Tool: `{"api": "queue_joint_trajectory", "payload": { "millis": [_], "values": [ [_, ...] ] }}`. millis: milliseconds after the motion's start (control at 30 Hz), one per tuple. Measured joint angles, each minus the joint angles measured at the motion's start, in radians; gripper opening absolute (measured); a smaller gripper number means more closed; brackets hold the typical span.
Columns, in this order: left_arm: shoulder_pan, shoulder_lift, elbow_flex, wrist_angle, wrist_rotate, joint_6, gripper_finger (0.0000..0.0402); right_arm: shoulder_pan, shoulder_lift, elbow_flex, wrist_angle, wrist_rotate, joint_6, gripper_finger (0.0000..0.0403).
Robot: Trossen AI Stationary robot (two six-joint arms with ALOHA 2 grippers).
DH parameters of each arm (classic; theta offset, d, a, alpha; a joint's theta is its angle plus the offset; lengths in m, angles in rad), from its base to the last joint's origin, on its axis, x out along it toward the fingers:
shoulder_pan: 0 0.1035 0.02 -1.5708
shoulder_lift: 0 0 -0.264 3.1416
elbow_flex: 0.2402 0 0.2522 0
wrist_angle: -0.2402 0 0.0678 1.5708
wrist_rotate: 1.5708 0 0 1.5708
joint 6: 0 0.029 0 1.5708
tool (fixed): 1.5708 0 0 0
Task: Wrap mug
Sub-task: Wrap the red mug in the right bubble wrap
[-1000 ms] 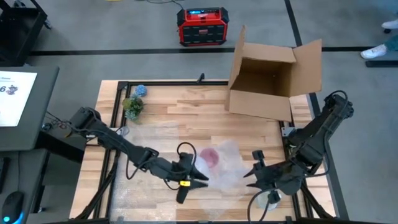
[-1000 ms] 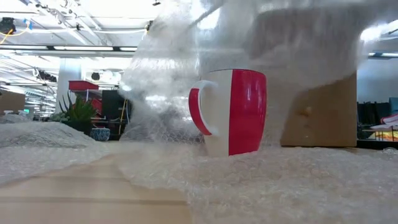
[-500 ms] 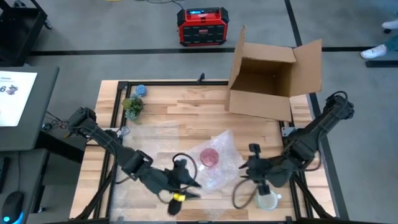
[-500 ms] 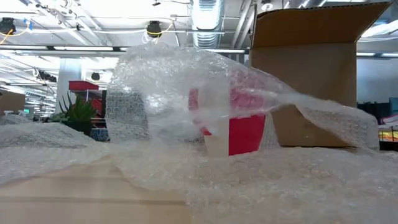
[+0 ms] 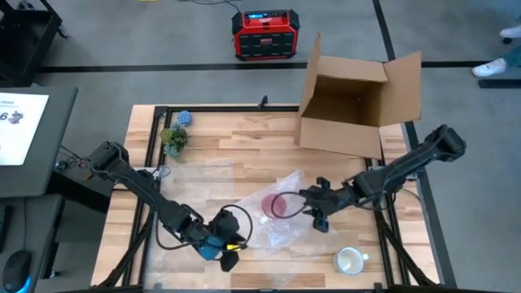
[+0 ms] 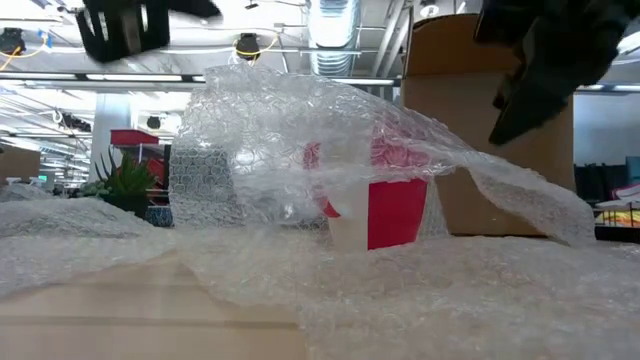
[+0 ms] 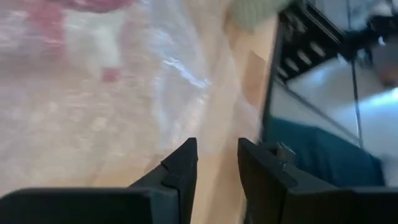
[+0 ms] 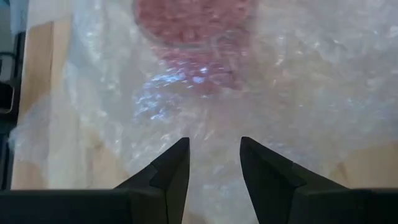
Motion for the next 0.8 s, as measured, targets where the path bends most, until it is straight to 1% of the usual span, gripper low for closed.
{"api": "queue_joint_trajectory", "payload": {
  "millis": [100, 200, 300, 400, 500, 667, 800],
  "values": [
    [-0.002, 0.0, -0.114, 0.203, -0.085, -0.022, 0.0093, -0.014, 0.0, -0.067, 0.096, -0.017, 0.012, 0.0132],
    [-0.003, 0.0, -0.202, 0.361, -0.087, -0.047, 0.0093, -0.019, 0.033, -0.105, 0.15, -0.059, 0.03, 0.0132],
    [-0.009, 0.0, -0.237, 0.446, -0.09, -0.068, 0.0093, -0.017, 0.091, -0.111, 0.152, -0.114, 0.035, 0.0132],
    [-0.019, 0.0, -0.236, 0.463, -0.098, -0.067, 0.0093, -0.016, 0.142, -0.11, 0.147, -0.173, 0.038, 0.0132],
    [-0.023, 0.0, -0.234, 0.444, -0.117, -0.124, 0.0093, -0.015, 0.166, -0.102, 0.151, -0.179, 0.038, 0.0132],
    [-0.023, 0.0, -0.235, 0.402, -0.136, -0.231, 0.0097, -0.009, 0.148, -0.101, 0.149, -0.184, 0.037, 0.0132],
    [-0.021, 0.017, -0.235, 0.4, -0.123, -0.296, 0.0118, -0.002, 0.117, -0.101, 0.148, -0.186, 0.031, 0.0132]
  ]
}}
